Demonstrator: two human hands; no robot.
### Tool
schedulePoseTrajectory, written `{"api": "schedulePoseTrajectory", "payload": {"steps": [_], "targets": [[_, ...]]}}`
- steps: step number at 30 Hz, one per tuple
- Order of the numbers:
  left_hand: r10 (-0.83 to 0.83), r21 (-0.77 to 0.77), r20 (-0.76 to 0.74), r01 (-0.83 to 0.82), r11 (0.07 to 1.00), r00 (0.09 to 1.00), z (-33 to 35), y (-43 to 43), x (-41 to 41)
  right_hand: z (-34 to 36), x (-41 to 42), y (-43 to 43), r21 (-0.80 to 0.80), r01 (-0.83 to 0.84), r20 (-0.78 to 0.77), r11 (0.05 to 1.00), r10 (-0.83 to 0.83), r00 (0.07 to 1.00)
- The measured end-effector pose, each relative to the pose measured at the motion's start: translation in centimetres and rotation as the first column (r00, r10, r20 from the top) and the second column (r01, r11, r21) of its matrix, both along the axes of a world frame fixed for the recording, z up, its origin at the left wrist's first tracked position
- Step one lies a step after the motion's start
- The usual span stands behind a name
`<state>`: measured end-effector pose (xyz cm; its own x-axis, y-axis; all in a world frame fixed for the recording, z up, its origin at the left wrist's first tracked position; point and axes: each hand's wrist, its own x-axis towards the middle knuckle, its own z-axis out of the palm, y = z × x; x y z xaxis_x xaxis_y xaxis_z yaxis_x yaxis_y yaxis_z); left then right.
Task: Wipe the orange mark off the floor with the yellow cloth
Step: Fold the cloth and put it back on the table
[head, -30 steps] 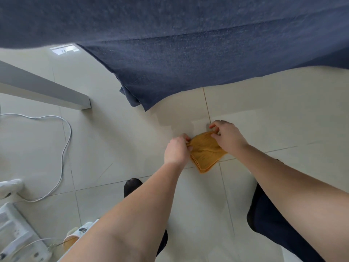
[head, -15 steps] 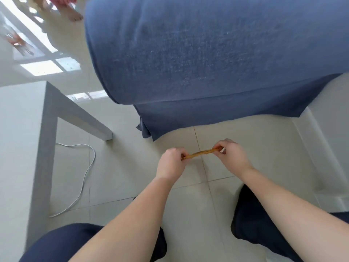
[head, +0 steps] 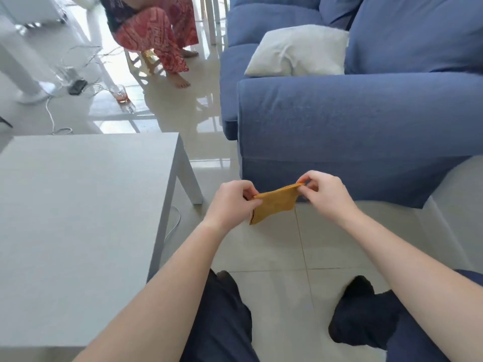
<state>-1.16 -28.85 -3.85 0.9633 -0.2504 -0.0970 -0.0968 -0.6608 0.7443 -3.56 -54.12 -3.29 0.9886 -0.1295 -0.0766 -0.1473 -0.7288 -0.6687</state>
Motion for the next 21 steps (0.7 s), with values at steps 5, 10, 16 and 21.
{"api": "schedulePoseTrajectory", "payload": {"steps": [5, 10, 16, 21], "targets": [[0.133, -0.052, 0.078, -0.129, 0.990, 0.988, 2.3, 6.5, -1.9, 2.9, 1.6, 6.6, 0.072, -0.129, 0.086, 0.989, 0.122, 0.989], [0.272, -0.090, 0.069, -0.266, 0.960, 0.960, 3.1, 13.3, -3.7, 4.4, 3.7, 14.5, 0.094, -0.248, 0.100, 0.964, 0.238, 0.966], [0.455, -0.105, 0.061, -0.448, 0.888, 0.888, 2.5, 20.3, -5.0, 3.7, 6.7, 24.0, 0.117, -0.360, 0.076, 0.926, 0.353, 0.933], [0.573, -0.105, 0.042, -0.567, 0.817, 0.818, 1.2, 24.4, -5.6, 2.2, 8.8, 30.7, 0.144, -0.396, 0.072, 0.907, 0.390, 0.918]]}}
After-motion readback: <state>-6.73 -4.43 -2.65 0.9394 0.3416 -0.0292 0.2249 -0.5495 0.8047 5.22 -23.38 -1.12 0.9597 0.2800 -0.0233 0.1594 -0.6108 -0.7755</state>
